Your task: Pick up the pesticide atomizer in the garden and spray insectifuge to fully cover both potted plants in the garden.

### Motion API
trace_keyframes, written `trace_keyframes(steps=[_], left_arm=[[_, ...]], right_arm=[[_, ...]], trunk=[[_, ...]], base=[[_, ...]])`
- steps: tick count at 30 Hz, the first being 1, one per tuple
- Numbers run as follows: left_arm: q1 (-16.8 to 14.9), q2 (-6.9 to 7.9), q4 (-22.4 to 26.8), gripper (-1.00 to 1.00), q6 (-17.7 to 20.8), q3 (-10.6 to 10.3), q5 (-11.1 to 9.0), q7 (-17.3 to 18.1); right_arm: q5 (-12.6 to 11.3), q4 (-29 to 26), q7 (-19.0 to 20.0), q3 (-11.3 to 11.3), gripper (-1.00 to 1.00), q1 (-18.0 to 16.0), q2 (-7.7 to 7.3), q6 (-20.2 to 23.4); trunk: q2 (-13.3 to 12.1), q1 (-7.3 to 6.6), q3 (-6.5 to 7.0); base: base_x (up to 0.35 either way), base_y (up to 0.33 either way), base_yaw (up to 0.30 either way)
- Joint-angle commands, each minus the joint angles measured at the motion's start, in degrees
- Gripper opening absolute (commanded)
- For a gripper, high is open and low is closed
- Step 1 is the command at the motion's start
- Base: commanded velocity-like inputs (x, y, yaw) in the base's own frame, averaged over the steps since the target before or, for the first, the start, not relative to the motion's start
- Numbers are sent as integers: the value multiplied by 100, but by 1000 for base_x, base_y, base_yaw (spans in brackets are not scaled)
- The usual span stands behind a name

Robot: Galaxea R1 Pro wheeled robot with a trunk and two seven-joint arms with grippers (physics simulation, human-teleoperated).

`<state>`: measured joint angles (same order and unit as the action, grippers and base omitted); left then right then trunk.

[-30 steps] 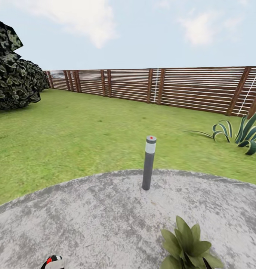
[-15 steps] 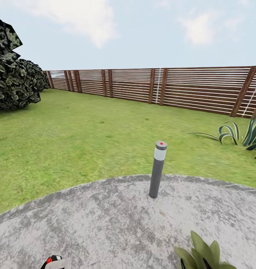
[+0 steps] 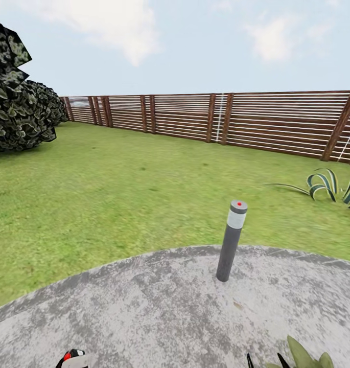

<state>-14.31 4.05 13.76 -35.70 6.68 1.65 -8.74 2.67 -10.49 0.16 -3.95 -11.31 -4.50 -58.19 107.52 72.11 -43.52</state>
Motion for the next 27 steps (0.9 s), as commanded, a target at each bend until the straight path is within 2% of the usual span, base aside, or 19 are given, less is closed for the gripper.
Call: trace_keyframes(steps=[1,27], left_arm=[[-4,-1,-5,-100,-16,8,20,-17],[-4,-1,-5,-100,-16,8,20,-15]], right_arm=[[32,2,2,-36,100,-3,2,-17],[40,3,2,-30,100,-3,2,-15]], trunk=[[2,2,-5],[2,2,-5]], base=[[236,248,0],[236,260,0]])
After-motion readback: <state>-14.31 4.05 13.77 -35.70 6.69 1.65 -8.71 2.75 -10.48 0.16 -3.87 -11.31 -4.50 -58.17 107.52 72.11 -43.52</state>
